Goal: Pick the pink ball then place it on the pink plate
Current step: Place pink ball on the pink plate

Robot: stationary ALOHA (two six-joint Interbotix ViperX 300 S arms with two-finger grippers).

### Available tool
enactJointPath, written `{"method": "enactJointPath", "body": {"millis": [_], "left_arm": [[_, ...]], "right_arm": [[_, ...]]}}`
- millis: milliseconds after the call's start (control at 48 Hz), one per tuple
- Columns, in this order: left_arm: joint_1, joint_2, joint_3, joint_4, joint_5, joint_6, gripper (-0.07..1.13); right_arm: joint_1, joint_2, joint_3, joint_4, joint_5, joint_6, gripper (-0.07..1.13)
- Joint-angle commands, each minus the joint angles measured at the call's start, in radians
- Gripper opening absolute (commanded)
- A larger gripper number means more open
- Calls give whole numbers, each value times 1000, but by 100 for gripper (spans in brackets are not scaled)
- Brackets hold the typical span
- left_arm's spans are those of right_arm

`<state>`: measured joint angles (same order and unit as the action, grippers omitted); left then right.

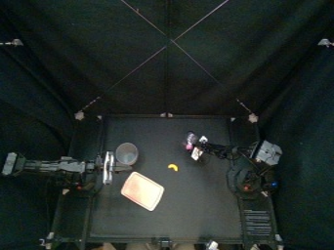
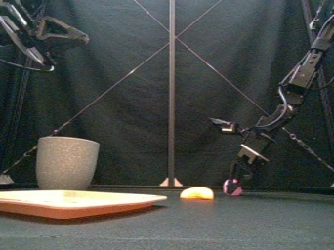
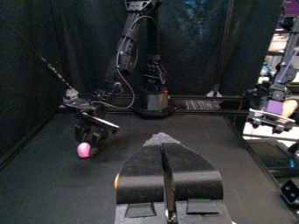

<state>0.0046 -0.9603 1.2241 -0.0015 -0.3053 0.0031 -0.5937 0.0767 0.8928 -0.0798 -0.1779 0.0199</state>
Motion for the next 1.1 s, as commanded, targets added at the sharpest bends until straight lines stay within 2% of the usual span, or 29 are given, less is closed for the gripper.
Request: {"method": "enactJointPath", "body": {"millis": [21,146,188,354,458,708,958,1104], "left_arm": [[0,5,-8,2,-12,2,5],[0,5,-3,0,-15,-2,5],[0,5,-2,0,-15,-2,5],[0,5,-3,2,-17,2,5],[2,5,-6,3,-17,2,5],[0,5,-15,20,-17,3,5],[0,5,-11,23,-17,3,5],[0,3,-9,25,-17,3,5]], "right_arm": [[35,-35,-26,6,-6,2,74],[186,-72,-58,34,-6,3,74],[272,-89,-84,48,-5,2,74],[522,-98,-198,91,-6,2,74],[640,-43,-288,112,-6,2,74],[732,202,-534,152,-6,2,74],[726,388,-733,164,51,3,74],[689,425,-782,173,104,2,76]]}}
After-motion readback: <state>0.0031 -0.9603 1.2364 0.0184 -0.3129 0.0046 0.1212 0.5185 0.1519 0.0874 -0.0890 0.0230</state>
